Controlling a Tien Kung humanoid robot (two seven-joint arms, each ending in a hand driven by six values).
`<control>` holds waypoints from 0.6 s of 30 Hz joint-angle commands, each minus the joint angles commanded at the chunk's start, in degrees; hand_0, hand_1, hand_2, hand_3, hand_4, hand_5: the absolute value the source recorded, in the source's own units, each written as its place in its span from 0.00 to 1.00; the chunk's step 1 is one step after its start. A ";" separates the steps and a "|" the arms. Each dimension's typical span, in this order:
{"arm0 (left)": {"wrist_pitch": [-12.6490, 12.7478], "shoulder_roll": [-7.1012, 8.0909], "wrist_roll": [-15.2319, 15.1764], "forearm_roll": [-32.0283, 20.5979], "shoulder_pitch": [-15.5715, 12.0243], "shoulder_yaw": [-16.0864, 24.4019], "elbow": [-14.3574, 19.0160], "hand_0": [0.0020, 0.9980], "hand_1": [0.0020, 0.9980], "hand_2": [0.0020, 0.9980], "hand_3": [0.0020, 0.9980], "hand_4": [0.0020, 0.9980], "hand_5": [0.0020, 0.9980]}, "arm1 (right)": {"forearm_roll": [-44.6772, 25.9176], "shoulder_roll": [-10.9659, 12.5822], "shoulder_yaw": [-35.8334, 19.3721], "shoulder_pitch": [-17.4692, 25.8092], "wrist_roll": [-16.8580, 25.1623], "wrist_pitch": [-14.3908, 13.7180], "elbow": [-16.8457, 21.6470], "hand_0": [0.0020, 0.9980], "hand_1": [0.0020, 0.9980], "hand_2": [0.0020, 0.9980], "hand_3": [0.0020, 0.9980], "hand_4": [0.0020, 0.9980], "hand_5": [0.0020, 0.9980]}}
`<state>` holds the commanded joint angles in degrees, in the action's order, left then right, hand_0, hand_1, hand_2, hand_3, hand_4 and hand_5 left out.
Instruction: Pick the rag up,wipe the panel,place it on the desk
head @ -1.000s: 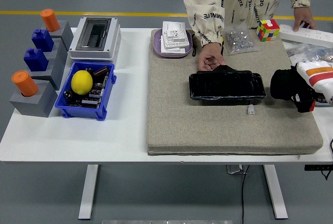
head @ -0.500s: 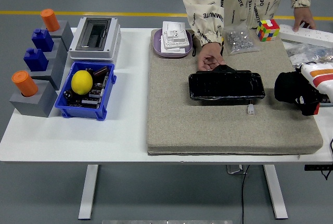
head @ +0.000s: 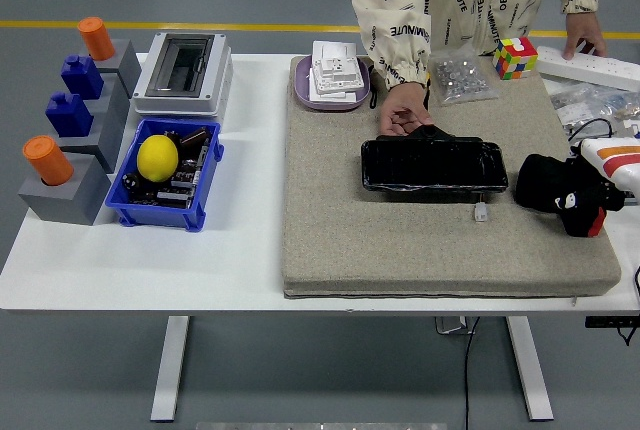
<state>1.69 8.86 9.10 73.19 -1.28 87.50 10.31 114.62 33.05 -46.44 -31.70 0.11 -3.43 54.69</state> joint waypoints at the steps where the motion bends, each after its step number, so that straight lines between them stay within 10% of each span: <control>1: -0.01 0.00 -0.01 -0.02 -0.01 -0.01 0.00 0.64 0.69 0.73 0.57 0.59 0.47 | 0.00 0.03 -0.11 0.00 -0.07 0.27 0.03 0.58 0.57 0.70 0.73 1.00 0.51; 3: 0.00 0.00 -0.03 -0.09 -0.03 -0.02 0.00 0.64 0.69 0.73 0.57 0.59 0.47 | -0.02 0.05 -0.28 0.01 -0.12 0.54 0.10 0.70 0.65 0.78 0.79 1.00 0.56; 18: 0.01 -0.17 -0.03 -0.34 -0.05 -0.08 0.00 0.64 0.69 0.73 0.57 0.59 0.47 | 0.71 0.81 -2.03 0.05 -0.53 1.33 0.83 0.74 0.69 0.80 0.81 1.00 0.59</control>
<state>1.69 8.70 9.07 72.86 -1.32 87.41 10.31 115.32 33.86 -48.47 -31.65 -0.42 -2.10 55.52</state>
